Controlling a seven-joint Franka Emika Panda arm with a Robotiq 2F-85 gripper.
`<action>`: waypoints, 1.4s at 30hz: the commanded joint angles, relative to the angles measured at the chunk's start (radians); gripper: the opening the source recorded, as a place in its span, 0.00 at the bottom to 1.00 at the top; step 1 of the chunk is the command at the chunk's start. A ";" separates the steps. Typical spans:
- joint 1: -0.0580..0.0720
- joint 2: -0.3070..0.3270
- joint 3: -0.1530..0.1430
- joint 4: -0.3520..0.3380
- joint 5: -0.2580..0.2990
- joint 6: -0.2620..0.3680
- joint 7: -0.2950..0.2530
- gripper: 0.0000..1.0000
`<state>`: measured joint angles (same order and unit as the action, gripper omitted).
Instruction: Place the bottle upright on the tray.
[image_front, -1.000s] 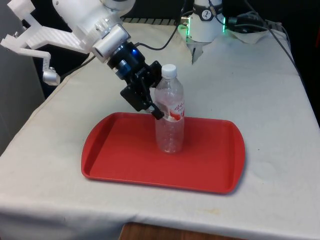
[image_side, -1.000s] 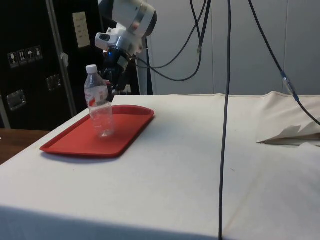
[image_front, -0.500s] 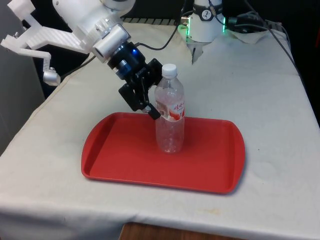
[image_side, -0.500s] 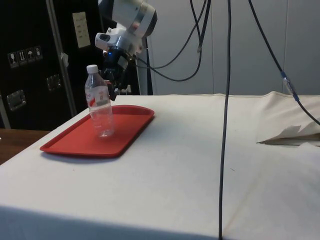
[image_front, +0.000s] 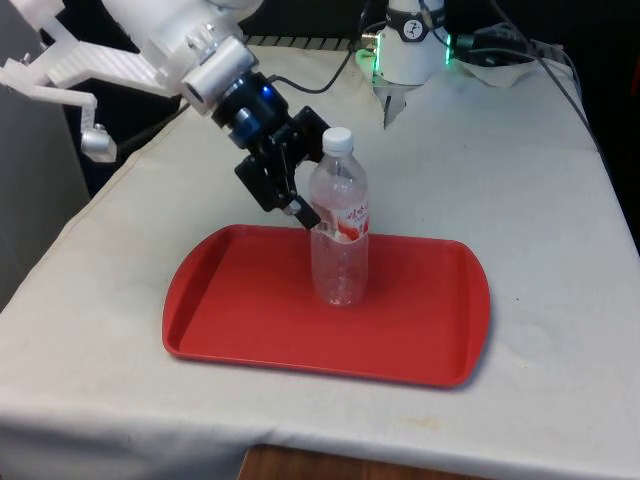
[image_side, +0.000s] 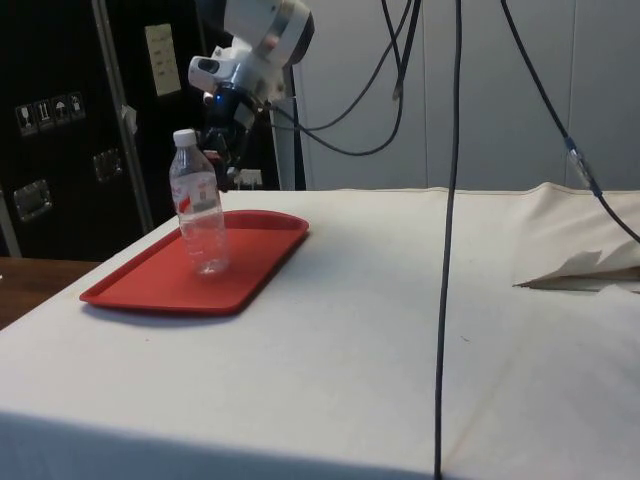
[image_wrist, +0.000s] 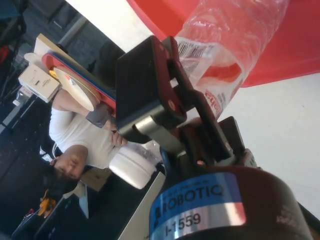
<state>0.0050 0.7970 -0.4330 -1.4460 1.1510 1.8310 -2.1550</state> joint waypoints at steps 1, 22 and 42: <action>0.006 -0.006 -0.006 -0.002 -0.008 0.003 0.008 1.00; 0.022 -0.036 -0.030 0.001 -0.028 -0.007 0.024 1.00; 0.035 -0.075 -0.046 0.008 -0.090 -0.015 0.061 1.00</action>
<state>0.0340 0.7240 -0.4710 -1.4410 1.0760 1.8190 -2.1050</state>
